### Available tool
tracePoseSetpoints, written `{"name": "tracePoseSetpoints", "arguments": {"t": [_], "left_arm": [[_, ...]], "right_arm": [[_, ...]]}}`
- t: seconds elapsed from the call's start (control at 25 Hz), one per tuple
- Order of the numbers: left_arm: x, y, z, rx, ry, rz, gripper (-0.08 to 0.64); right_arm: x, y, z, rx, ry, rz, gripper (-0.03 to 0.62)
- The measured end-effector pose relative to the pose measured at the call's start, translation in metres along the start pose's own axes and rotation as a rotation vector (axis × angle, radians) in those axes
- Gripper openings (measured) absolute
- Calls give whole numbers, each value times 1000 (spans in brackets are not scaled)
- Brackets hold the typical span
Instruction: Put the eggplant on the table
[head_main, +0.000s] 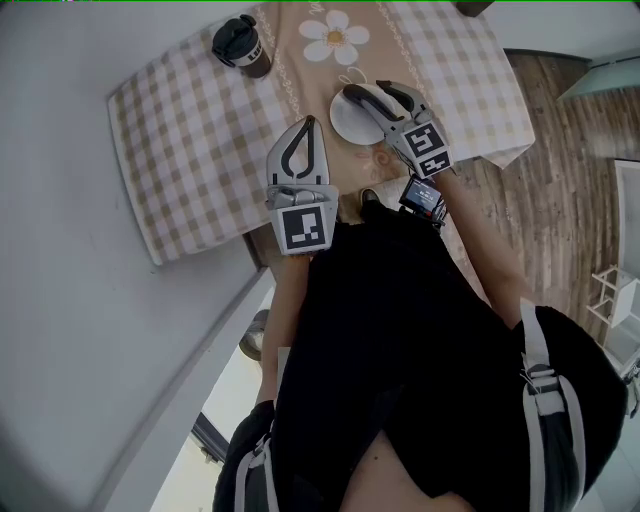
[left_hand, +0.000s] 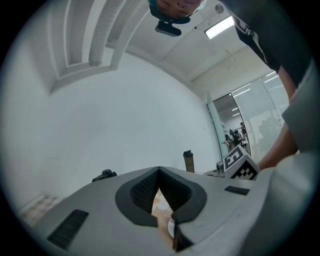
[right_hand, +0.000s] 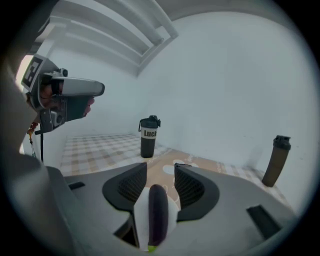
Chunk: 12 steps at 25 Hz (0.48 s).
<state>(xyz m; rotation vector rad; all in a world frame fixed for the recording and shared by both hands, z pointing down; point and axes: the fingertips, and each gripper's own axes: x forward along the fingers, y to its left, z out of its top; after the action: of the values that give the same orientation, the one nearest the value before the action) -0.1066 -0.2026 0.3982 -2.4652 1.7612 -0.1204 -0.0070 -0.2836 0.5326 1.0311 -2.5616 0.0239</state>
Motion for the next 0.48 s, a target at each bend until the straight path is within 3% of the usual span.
{"name": "tracePoseSetpoints", "arguments": {"t": [0.28,0.48], "left_arm": [[9,-1,10,16,-22,-20,3],[15,-1,21,25,-43,-37,3]], "right_arm": [[-12,9,64,-114,-119,14,181],[-23,11,102,-117,-195,20,181]]}}
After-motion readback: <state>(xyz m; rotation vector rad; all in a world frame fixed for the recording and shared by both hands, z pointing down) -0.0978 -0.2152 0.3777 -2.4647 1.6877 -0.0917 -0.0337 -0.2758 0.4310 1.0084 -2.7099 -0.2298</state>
